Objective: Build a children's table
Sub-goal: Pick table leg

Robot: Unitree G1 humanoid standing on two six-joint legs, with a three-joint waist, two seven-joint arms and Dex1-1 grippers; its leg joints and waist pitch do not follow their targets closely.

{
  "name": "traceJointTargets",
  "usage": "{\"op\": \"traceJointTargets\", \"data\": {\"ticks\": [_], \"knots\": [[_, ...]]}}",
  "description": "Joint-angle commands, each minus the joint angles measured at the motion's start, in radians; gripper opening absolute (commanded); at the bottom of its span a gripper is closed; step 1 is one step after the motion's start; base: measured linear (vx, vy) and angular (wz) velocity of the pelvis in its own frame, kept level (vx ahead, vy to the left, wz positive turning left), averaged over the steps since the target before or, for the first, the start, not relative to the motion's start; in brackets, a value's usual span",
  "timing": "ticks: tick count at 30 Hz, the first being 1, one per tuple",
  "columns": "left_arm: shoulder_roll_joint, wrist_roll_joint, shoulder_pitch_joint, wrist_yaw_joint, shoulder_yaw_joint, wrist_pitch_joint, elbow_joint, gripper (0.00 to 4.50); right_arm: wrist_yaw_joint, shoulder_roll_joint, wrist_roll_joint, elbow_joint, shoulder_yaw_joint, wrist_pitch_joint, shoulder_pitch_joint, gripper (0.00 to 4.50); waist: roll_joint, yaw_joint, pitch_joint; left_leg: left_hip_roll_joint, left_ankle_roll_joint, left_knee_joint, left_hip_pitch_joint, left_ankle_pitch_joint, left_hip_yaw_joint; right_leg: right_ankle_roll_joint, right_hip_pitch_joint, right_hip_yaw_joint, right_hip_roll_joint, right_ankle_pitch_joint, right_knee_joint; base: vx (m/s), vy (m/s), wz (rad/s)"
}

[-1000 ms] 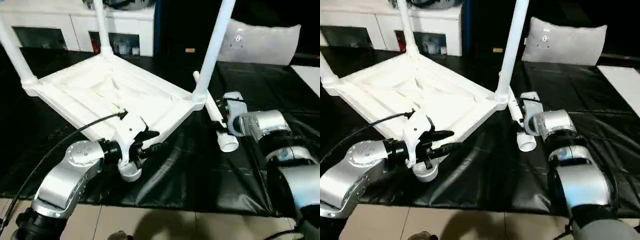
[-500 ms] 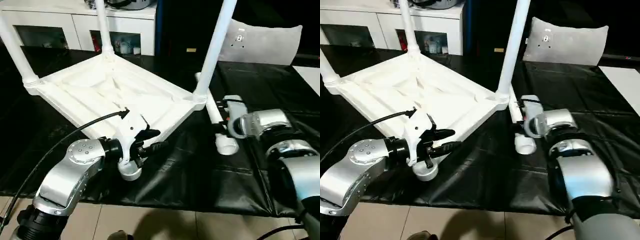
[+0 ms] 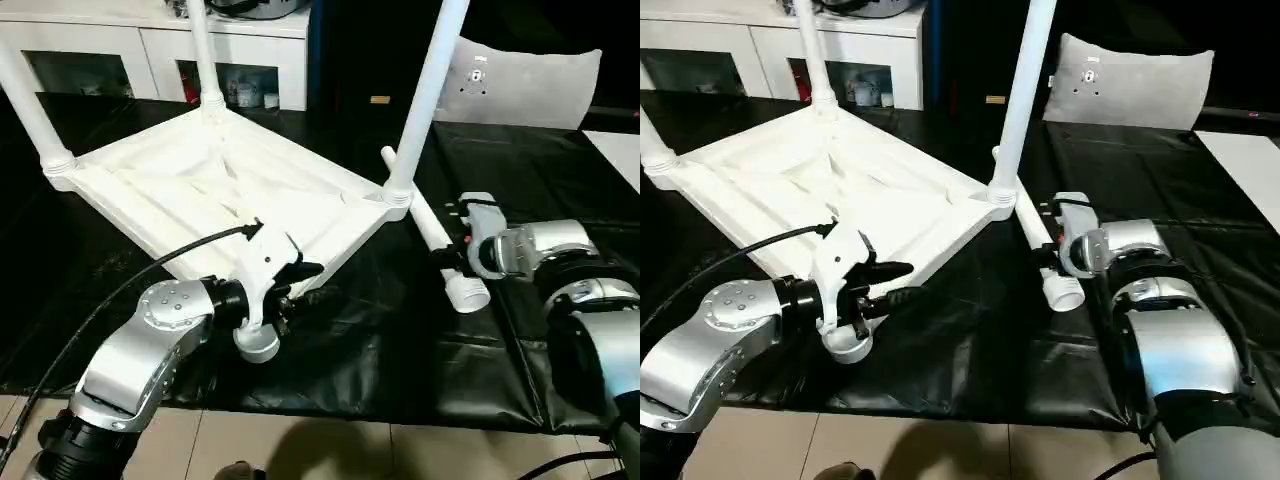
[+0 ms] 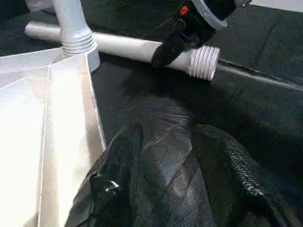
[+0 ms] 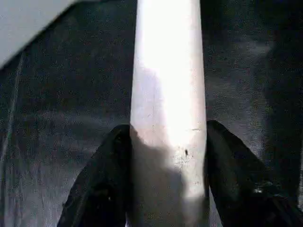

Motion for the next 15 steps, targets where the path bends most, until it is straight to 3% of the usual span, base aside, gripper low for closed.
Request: {"op": "traceJointTargets", "data": {"ticks": [1, 3, 4, 6, 8, 9, 10, 12, 15], "knots": [[-0.009, -0.019, 0.008, 0.012, 0.013, -0.016, -0.013, 2.02, -0.062, -0.030, 0.067, -0.059, -0.082, -0.053, 0.004, 1.91, -0.005, 0.002, -0.071, 0.027, -0.029, -0.065, 0.027, -0.196, 0.004, -0.233, 0.040, 0.018, -0.038, -0.077, -0.073, 0.000, 0.000, 0.00], [-0.015, -0.019, 0.009, 0.018, 0.018, -0.019, -0.011, 2.02, -0.063, -0.030, 0.073, -0.084, -0.093, -0.095, 0.015, 1.90, -0.006, 0.002, -0.072, 0.026, -0.024, -0.064, 0.026, -0.194, 0.004, -0.231, 0.039, 0.016, -0.036, -0.069, -0.073, 0.000, 0.000, 0.00], [-0.040, -0.025, 0.005, 0.042, 0.041, -0.034, 0.003, 2.02, -0.047, -0.018, 0.126, -0.208, -0.166, -0.244, 0.069, 1.90, -0.007, 0.003, -0.070, 0.026, -0.018, -0.064, 0.023, -0.201, 0.007, -0.220, 0.041, 0.019, -0.040, -0.067, -0.078, 0.000, 0.000, 0.00], [-0.059, -0.023, -0.004, 0.067, 0.058, -0.047, 0.018, 2.02, -0.036, -0.013, 0.166, -0.297, -0.218, -0.280, 0.103, 1.89, -0.012, 0.003, -0.077, 0.026, -0.002, -0.060, 0.023, -0.165, 0.006, -0.215, 0.046, 0.019, -0.038, -0.037, -0.073, 0.000, 0.000, 0.00], [-0.081, -0.021, -0.020, 0.098, 0.076, -0.054, 0.037, 2.02, -0.035, -0.002, 0.237, -0.375, -0.296, -0.241, 0.120, 1.89, -0.012, 0.002, -0.075, 0.023, 0.017, -0.061, 0.024, -0.146, 0.007, -0.217, 0.047, 0.018, -0.033, -0.019, -0.073, 0.000, 0.000, 0.00], [-0.112, -0.026, -0.041, 0.134, 0.103, -0.058, 0.053, 2.02, 0.007, 0.021, 0.308, -0.491, -0.345, -0.216, 0.160, 1.89, -0.002, 0.002, -0.074, 0.022, 0.018, -0.061, 0.025, -0.152, 0.006, -0.219, 0.045, 0.017, -0.031, -0.030, -0.073, 0.000, 0.000, 0.00], [-0.140, -0.043, -0.061, 0.161, 0.129, -0.063, 0.064, 2.02, 0.067, 0.045, 0.373, -0.596, -0.367, -0.202, 0.201, 1.89, -0.007, 0.004, -0.073, 0.023, 0.031, -0.061, 0.025, -0.160, 0.008, -0.201, 0.049, 0.021, -0.029, -0.010, -0.077, 0.000, 0.000, 0.00], [-0.187, -0.091, -0.095, 0.193, 0.178, -0.060, 0.074, 2.31, 0.166, 0.089, 0.484, -0.751, -0.395, -0.179, 0.266, 1.89, -0.006, 0.008, -0.077, 0.024, 0.047, -0.062, 0.025, -0.140, 0.005, -0.206, 0.051, 0.019, -0.032, 0.026, -0.075, 0.000, 0.000, 0.00], [-0.229, -0.162, -0.132, 0.204, 0.227, -0.039, 0.069, 2.38, 0.265, 0.126, 0.609, -0.884, -0.392, -0.146, 0.335, 1.89, -0.004, 0.008, -0.076, 0.028, 0.044, -0.064, 0.026, -0.154, 0.002, -0.237, 0.048, 0.015, -0.035, -0.012, -0.077, 0.000, 0.000, 0.00]]}}
